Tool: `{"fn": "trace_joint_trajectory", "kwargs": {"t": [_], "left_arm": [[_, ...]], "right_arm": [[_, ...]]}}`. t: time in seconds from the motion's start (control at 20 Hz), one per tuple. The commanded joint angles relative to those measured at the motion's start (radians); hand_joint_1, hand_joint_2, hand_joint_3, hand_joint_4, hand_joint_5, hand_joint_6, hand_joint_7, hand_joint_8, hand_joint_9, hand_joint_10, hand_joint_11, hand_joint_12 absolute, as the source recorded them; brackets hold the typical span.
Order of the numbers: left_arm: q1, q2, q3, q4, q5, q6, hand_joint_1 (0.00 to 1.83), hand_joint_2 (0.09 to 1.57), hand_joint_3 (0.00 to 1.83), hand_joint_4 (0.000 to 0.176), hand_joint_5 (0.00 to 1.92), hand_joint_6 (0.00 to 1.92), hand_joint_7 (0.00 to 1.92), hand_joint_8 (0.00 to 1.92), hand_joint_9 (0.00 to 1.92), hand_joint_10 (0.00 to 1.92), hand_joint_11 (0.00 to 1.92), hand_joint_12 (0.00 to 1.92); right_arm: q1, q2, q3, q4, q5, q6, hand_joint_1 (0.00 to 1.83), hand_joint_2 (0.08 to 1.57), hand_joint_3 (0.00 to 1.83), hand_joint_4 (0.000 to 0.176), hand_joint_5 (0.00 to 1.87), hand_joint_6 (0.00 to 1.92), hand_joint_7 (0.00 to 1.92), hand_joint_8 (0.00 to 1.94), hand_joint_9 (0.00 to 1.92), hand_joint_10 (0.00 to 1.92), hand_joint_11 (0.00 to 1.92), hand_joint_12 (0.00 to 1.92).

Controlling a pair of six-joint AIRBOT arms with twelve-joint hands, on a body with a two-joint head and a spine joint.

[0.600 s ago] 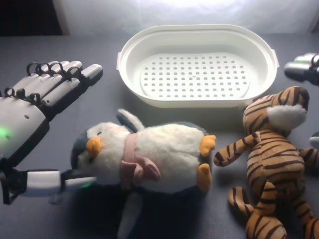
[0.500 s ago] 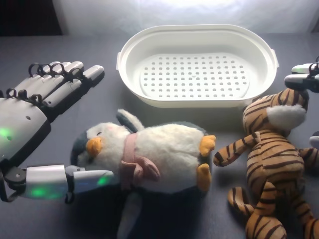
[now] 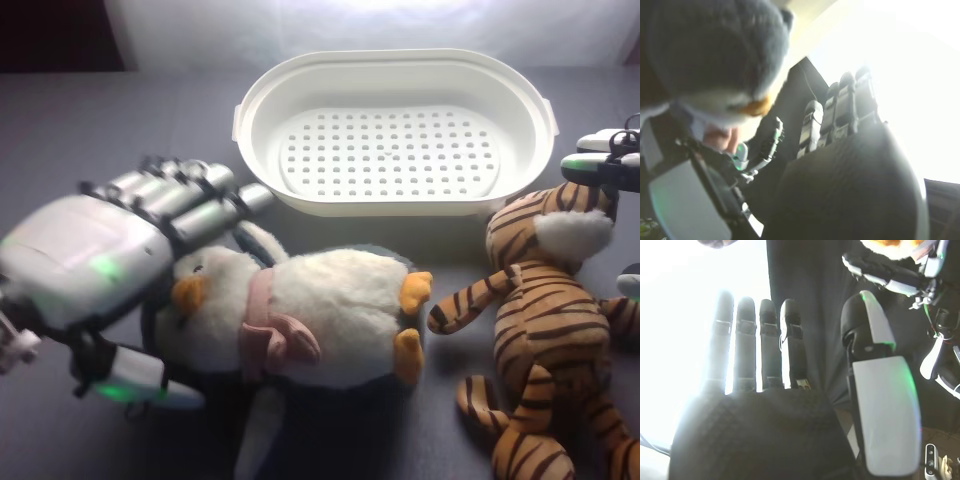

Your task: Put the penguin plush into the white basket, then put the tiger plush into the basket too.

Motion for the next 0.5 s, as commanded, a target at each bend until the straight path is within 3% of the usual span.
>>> {"fn": "trace_joint_trajectory", "kwargs": {"t": [0.0,0.05,0.1,0.15,0.2,0.25,0.3,0.35,0.4,0.45], "left_arm": [[-0.024,-0.015,0.004,0.011,-0.050,0.024,0.93,0.72,0.00,0.176,0.13,0.00,0.19,0.01,0.21,0.01,0.22,0.13],[-0.034,-0.025,0.012,0.007,-0.030,0.038,0.95,0.72,0.00,0.153,0.26,0.01,0.35,0.01,0.34,0.02,0.26,0.19],[-0.041,-0.035,0.021,0.000,-0.017,0.046,0.97,0.73,0.00,0.036,0.47,0.03,0.56,0.01,0.56,0.01,0.32,0.50],[-0.044,-0.042,0.029,-0.009,-0.006,0.049,0.99,0.74,0.00,0.000,0.63,0.02,0.70,0.01,0.70,0.02,0.34,0.78],[-0.045,-0.047,0.035,-0.013,0.001,0.049,1.08,0.78,0.00,0.000,0.87,0.02,0.91,0.05,0.92,0.10,0.56,0.92],[-0.046,-0.055,0.043,-0.024,0.010,0.051,1.19,0.94,0.00,0.000,1.26,0.22,1.09,0.10,1.06,0.19,0.71,1.02],[-0.046,-0.064,0.050,-0.033,0.016,0.051,1.26,1.04,0.00,0.000,1.35,0.09,1.00,0.98,1.02,0.58,0.74,1.22],[-0.046,-0.067,0.053,-0.038,0.017,0.051,1.24,0.98,0.00,0.000,1.44,0.08,1.05,1.24,1.02,1.37,0.90,1.72],[-0.046,-0.068,0.053,-0.043,0.008,0.051,1.23,0.98,0.00,0.000,1.44,0.11,1.06,1.21,1.02,1.52,0.95,1.79],[-0.046,-0.063,0.049,-0.045,-0.012,0.048,1.27,1.06,0.01,0.000,1.34,0.06,0.99,1.26,1.01,1.43,0.96,1.68]], "right_arm": [[0.011,0.006,0.005,0.018,0.119,0.005,0.75,1.20,0.00,0.000,0.45,0.00,0.38,0.00,0.40,0.00,0.24,0.56],[0.011,0.006,0.005,0.018,0.119,0.005,0.73,1.21,0.01,0.000,0.45,0.00,0.39,0.01,0.40,0.00,0.25,0.56],[0.011,0.005,0.005,0.019,0.119,0.005,0.74,1.21,0.01,0.000,0.46,0.00,0.39,0.01,0.41,0.01,0.25,0.56],[0.011,0.005,0.005,0.020,0.119,0.005,0.74,1.21,0.01,0.000,0.46,0.00,0.39,0.01,0.41,0.00,0.25,0.56],[0.011,0.005,0.005,0.020,0.119,0.005,0.74,1.21,0.00,0.000,0.46,0.00,0.39,0.01,0.41,0.01,0.26,0.57],[0.011,0.005,0.006,0.021,0.119,0.005,0.73,1.21,0.00,0.000,0.46,0.00,0.40,0.01,0.41,0.01,0.26,0.57],[0.011,0.005,0.006,0.021,0.119,0.005,0.74,1.22,0.00,0.000,0.46,0.00,0.40,0.01,0.41,0.01,0.26,0.57],[0.011,0.006,0.006,0.022,0.119,0.005,0.75,1.22,0.01,0.000,0.47,0.00,0.40,0.01,0.42,0.01,0.27,0.58],[0.011,0.006,0.006,0.024,0.119,0.005,0.74,1.22,0.00,0.000,0.47,0.00,0.41,0.01,0.43,0.01,0.27,0.58],[0.011,0.006,0.006,0.024,0.119,0.005,0.74,1.22,0.00,0.000,0.47,0.00,0.41,0.01,0.43,0.01,0.29,0.59]]}}
